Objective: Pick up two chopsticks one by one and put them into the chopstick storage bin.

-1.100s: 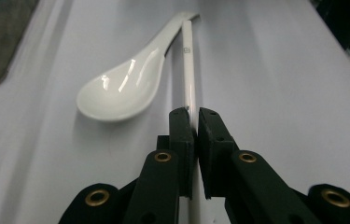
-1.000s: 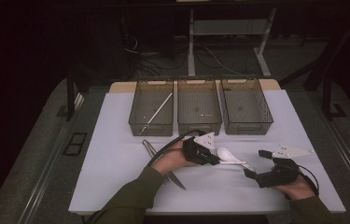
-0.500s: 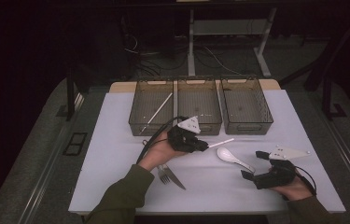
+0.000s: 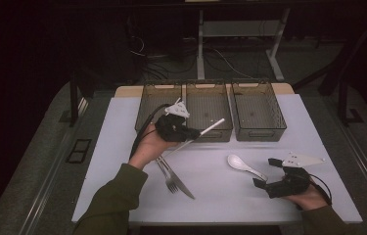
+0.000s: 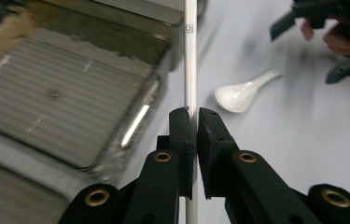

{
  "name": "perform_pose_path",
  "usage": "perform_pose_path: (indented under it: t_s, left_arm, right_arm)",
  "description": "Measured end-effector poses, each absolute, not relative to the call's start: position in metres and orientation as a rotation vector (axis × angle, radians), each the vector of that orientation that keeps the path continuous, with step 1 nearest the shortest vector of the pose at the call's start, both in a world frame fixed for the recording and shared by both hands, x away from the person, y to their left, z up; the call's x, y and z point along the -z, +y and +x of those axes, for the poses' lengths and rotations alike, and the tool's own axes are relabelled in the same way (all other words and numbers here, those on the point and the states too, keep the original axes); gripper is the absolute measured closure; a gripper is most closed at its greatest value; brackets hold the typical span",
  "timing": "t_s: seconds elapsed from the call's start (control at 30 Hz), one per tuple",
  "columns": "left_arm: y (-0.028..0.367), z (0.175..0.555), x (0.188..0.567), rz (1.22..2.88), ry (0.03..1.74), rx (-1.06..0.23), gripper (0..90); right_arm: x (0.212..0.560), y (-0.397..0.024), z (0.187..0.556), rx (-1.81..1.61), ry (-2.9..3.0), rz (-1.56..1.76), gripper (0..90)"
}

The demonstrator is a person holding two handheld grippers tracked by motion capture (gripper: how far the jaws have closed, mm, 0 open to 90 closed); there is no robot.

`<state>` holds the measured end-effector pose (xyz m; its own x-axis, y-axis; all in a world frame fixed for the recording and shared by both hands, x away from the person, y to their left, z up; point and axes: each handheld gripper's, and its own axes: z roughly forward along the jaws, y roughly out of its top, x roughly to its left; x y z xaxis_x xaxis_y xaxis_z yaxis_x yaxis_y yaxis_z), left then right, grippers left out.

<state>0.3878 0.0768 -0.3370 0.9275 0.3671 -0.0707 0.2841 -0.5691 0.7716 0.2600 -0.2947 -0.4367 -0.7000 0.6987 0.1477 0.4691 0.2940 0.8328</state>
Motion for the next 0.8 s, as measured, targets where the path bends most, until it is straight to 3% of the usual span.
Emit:
perform_pose_path:
  t_s: [0.43,0.8]
  left_arm:
    - [0.103,0.432,0.299,2.155,0.62,-0.263,83.6]
    - [0.111,0.472,0.295,2.148,0.607,-0.411,83.6]
  right_arm:
    - [0.437,-0.295,0.26,-1.365,2.315,1.075,2.0]
    - [0.436,-0.296,0.26,-1.374,2.317,1.077,2.0]
